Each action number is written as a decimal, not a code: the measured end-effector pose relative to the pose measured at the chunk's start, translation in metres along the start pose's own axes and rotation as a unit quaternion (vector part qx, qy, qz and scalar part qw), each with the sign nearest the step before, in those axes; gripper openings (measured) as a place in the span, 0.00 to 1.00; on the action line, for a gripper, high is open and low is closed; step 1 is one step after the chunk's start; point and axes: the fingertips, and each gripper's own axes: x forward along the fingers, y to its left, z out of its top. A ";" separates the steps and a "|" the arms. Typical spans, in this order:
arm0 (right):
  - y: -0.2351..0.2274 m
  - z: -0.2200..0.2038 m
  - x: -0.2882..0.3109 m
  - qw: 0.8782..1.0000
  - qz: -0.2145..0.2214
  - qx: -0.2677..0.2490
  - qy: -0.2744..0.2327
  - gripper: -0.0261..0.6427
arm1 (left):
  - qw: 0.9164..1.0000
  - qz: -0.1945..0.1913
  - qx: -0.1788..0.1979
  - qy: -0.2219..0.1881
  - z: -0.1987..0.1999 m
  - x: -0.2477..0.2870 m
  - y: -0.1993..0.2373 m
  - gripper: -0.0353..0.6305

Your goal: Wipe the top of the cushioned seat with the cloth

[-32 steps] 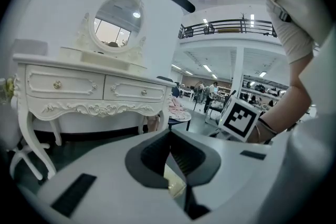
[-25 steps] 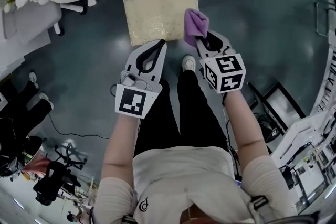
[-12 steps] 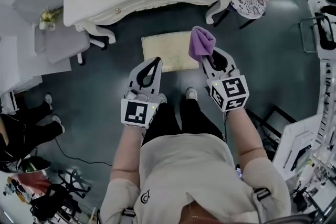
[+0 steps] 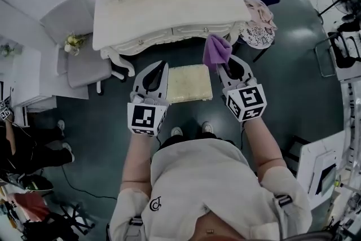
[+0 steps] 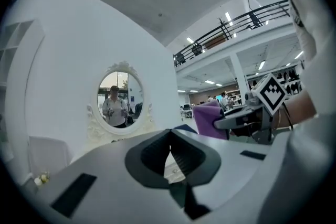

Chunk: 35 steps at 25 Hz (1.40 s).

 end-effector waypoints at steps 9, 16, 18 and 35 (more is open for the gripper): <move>0.009 0.061 -0.023 0.996 0.010 -0.020 -0.085 0.16 | 0.998 0.022 0.028 -0.055 0.072 -0.022 0.011 0.07; 0.011 0.080 -0.023 0.993 0.009 -0.027 -0.116 0.15 | 0.997 0.018 0.042 -0.067 0.086 -0.026 0.011 0.07; 0.009 0.080 -0.022 0.993 0.006 -0.026 -0.115 0.15 | 0.997 0.014 0.046 -0.062 0.084 -0.025 0.008 0.07; 0.019 0.072 -0.018 0.992 0.031 -0.039 -0.112 0.15 | 0.998 0.014 0.038 -0.047 0.069 -0.027 0.001 0.07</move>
